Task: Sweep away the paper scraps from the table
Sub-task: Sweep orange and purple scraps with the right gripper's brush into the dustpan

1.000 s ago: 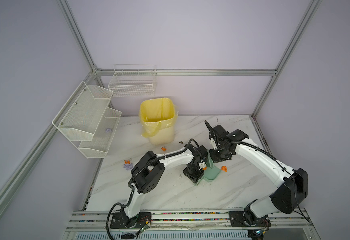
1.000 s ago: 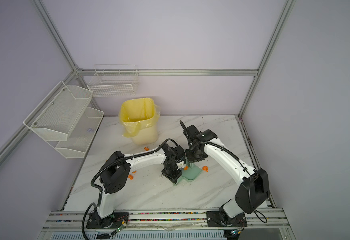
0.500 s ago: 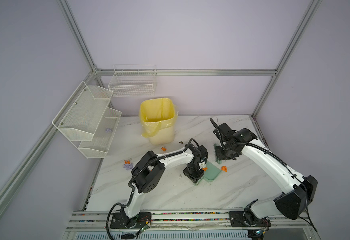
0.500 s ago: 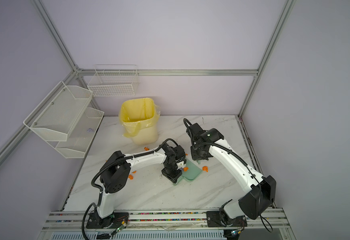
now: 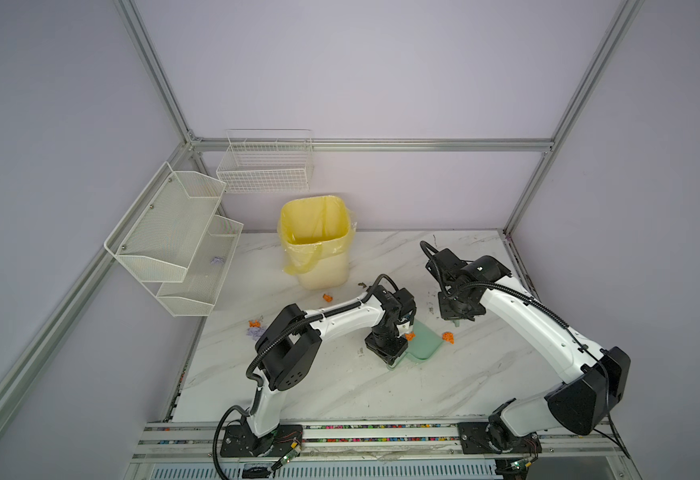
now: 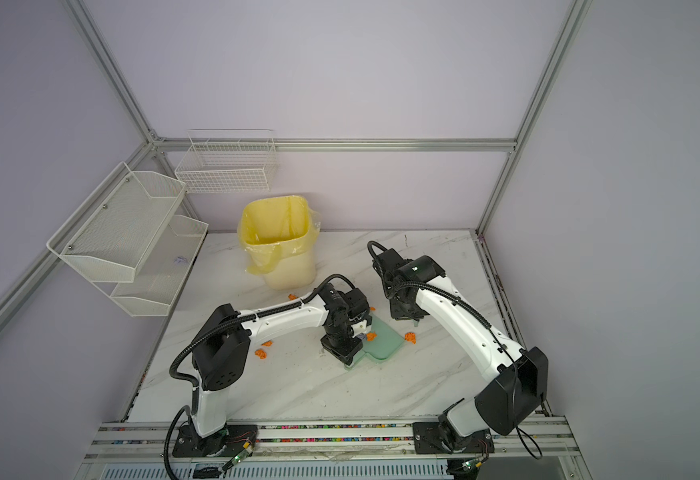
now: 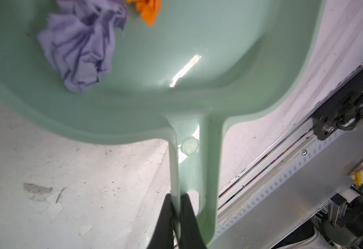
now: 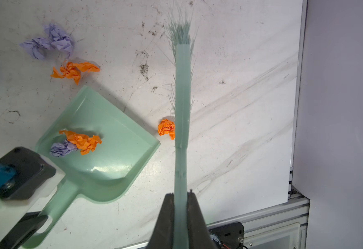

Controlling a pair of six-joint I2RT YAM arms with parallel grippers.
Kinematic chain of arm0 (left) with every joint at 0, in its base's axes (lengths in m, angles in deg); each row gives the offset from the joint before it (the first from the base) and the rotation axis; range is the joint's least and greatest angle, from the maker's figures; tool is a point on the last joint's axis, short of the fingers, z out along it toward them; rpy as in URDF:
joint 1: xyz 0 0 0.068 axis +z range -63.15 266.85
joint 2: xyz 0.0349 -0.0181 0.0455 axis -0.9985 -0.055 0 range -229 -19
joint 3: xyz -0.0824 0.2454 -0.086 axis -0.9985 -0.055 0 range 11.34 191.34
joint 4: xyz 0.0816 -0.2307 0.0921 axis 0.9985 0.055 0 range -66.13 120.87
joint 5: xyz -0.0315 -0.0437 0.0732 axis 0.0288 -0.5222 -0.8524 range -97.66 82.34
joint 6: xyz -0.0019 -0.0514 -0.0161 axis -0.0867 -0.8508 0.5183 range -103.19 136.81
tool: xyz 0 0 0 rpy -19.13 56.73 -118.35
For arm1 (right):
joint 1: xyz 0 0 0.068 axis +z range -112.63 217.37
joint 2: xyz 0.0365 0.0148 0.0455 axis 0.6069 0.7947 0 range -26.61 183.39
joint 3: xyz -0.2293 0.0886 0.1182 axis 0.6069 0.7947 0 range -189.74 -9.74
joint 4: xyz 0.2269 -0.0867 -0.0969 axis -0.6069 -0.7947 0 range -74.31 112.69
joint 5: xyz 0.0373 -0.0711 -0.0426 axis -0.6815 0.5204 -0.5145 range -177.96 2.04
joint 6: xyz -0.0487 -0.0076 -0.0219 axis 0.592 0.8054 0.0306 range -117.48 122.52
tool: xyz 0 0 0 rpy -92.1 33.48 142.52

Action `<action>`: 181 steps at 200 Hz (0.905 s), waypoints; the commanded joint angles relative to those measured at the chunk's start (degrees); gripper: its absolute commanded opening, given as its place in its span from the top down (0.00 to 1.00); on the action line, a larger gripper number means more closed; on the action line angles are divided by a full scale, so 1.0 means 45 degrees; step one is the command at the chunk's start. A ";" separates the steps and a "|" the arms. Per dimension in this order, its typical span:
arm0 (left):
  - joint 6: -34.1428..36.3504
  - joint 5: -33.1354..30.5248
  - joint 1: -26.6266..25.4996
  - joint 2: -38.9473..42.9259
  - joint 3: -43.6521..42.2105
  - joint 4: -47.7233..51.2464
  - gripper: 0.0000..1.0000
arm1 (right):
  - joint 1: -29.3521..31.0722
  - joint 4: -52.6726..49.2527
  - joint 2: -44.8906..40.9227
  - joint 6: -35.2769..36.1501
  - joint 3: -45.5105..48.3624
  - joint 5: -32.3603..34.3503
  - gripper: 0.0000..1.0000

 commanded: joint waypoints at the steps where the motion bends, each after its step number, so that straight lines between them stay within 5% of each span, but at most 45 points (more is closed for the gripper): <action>1: 0.0165 0.0172 -0.0238 0.0412 -0.0179 0.0102 1.00 | -0.0066 -0.0531 0.0153 -0.0277 0.0321 0.0459 1.00; 181: 0.0340 0.0972 -0.0431 -0.0653 0.0228 0.0029 1.00 | -0.0063 0.0608 0.0451 0.1123 0.1599 -0.1681 1.00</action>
